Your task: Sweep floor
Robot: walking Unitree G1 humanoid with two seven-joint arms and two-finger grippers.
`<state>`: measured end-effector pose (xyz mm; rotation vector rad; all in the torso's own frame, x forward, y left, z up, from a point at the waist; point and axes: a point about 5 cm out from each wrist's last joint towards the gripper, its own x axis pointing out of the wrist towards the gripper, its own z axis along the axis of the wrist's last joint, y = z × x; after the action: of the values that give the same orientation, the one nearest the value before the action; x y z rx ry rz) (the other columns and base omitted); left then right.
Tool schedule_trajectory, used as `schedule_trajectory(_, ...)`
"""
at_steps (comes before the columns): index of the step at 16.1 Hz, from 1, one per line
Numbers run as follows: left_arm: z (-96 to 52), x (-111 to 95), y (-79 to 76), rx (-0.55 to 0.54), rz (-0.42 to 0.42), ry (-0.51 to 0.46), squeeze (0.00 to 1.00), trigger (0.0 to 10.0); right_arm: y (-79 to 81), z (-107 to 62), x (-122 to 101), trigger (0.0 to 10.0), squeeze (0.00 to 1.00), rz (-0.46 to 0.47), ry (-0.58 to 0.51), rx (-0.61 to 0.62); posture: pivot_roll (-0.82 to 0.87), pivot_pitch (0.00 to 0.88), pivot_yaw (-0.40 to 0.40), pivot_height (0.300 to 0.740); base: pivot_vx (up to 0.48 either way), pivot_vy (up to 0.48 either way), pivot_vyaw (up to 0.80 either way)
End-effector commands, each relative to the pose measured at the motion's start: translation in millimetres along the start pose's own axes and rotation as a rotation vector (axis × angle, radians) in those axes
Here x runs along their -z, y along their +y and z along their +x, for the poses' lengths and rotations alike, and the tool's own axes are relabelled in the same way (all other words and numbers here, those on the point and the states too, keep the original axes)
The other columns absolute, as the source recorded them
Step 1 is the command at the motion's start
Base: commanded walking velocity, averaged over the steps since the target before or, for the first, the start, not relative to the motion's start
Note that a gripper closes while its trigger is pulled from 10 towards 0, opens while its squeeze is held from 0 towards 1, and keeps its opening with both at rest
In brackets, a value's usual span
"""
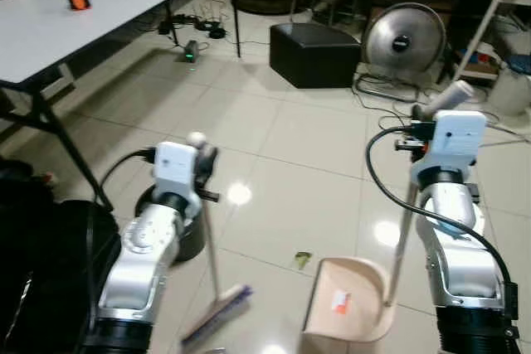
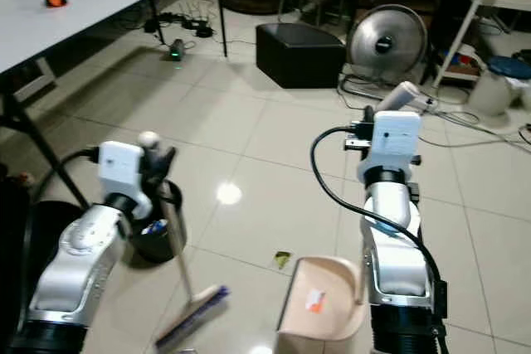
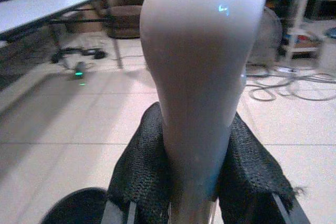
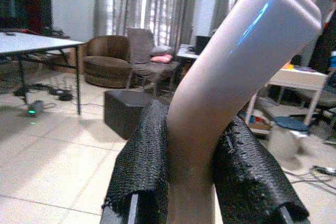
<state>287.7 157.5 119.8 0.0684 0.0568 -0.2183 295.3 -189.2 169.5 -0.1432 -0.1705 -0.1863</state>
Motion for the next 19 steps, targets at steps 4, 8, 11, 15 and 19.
schedule_trajectory(4, 4.6, -18.7, -5.5, 0.034, 0.026, -0.093, 0.0, 10.0, -3.6, 3.2, -10.5, 10.0, 0.0, 0.009, -0.038, 0.012, -0.02, 0.0, 0.024, 0.74, 0.0, 0.0, -0.28)
schedule_trajectory(8, 4.6, -21.7, -5.9, 0.03, 0.018, -0.114, 0.0, 10.0, -3.1, 4.6, -12.0, 10.0, 0.0, 0.011, -0.05, 0.001, -0.02, 0.0, 0.029, 0.74, 0.313, 0.0, -0.15)
schedule_trajectory(11, 5.8, -22.4, -5.9, 0.032, 0.016, -0.118, 0.0, 10.0, -3.6, 5.0, -12.5, 10.0, 0.0, 0.01, -0.054, 0.001, -0.03, 0.0, 0.031, 0.74, 0.326, 0.0, 0.0)
schedule_trajectory(15, 7.3, -23.0, -7.1, 0.044, 0.016, -0.122, 0.0, 10.0, -3.2, 3.5, -11.0, 10.0, 0.0, 0.016, -0.047, 0.002, -0.03, 0.0, 0.036, 0.74, 0.324, 0.0, 0.0)
schedule_trajectory(19, 7.7, -22.7, -6.7, 0.048, 0.017, -0.123, 0.0, 10.0, -3.7, 3.7, -10.9, 10.0, 0.0, 0.018, -0.047, 0.002, -0.03, 0.0, 0.037, 0.74, 0.327, 0.0, -0.6)
